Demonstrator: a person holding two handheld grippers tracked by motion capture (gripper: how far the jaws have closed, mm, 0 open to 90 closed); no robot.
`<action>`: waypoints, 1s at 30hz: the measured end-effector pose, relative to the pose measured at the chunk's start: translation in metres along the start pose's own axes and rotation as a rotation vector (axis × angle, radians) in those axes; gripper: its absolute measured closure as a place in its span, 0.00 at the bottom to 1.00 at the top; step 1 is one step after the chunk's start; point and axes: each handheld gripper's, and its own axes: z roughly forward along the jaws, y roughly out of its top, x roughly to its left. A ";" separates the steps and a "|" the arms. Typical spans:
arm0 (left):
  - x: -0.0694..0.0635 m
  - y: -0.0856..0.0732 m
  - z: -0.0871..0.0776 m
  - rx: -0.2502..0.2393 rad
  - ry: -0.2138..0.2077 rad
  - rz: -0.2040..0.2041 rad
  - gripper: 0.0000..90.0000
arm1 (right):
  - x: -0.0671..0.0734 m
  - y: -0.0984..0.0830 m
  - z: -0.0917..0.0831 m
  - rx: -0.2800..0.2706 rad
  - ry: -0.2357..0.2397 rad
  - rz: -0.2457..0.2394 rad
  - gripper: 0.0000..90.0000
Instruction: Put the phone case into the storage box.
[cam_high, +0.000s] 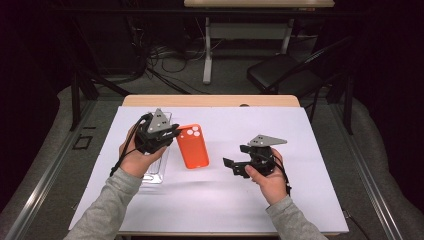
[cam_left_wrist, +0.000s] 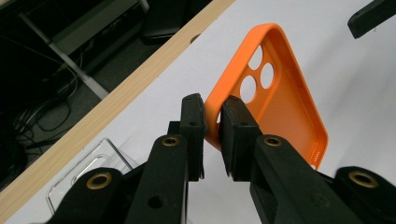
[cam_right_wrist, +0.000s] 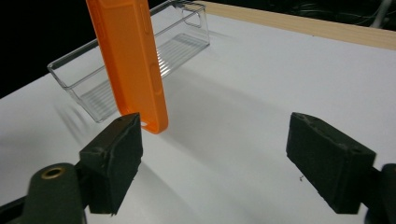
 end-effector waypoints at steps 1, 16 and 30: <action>0.002 0.001 0.001 0.001 0.000 -0.003 0.89 | 0.000 0.000 0.000 0.002 -0.003 -0.001 0.18; 0.028 0.010 0.007 0.034 0.016 0.020 0.89 | -0.004 -0.003 0.001 0.001 -0.036 -0.005 0.17; 0.044 0.027 0.009 0.060 0.071 0.084 0.89 | -0.008 -0.006 0.002 -0.010 -0.066 -0.003 0.17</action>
